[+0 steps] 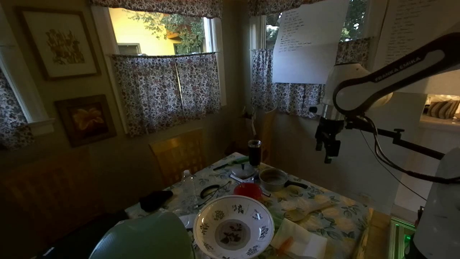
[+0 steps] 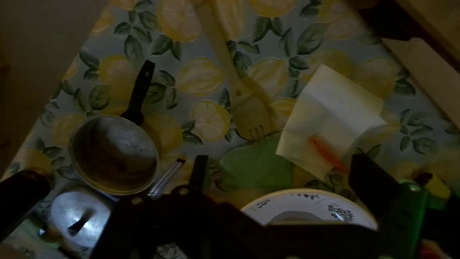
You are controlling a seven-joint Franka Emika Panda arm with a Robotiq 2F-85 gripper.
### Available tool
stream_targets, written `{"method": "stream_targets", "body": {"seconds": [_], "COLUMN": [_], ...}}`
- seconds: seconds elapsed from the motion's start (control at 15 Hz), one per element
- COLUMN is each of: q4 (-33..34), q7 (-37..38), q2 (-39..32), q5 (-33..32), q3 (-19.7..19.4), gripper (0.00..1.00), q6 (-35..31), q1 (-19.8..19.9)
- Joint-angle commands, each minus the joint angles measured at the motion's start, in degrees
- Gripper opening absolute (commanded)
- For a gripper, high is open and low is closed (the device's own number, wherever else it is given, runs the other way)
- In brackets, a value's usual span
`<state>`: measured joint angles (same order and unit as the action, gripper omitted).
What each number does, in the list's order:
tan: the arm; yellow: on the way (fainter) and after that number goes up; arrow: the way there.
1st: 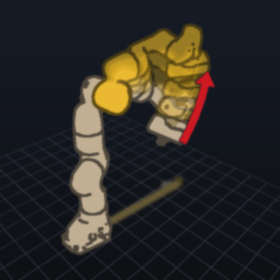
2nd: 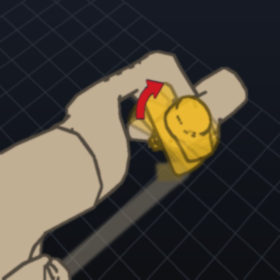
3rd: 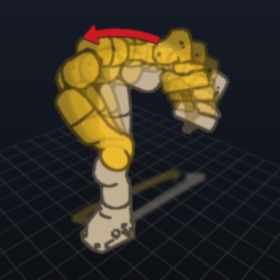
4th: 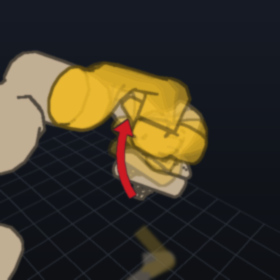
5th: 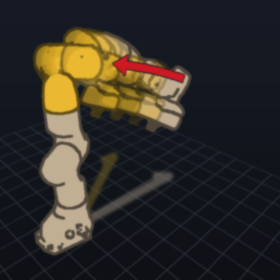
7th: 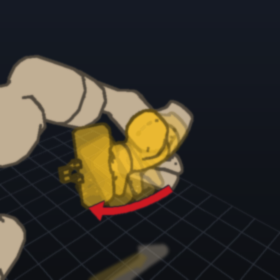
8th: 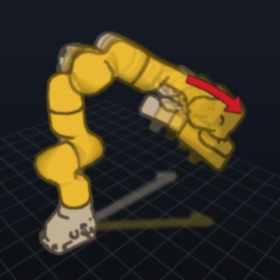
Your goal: Use the wooden spoon to put the contents from the pot into the pink bowl.
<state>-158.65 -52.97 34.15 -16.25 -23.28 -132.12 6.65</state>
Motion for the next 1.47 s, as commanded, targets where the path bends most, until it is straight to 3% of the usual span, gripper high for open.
{"method": "stream_targets", "body": {"seconds": [0.0,0.07,0.6,1.2,1.4], "q4": [0.0,0.0,0.1,-0.1,-0.2], "q7": [-0.8,-1.6,-1.5,-12.1,-17.3], "q2": [-6.7,-3.7,-6.8,-21.5,-28.1], "q5": [3.2,2.1,3.0,4.4,8.0], "q3": [-2.1,0.4,-0.6,-4.1,-5.0], "gripper": [1.00,1.00,1.00,1.00,1.00], "q6": [-8.3,-5.8,-7.5,-28.0,-35.9], "q1": [2.3,2.7,3.5,1.7,1.0]}}
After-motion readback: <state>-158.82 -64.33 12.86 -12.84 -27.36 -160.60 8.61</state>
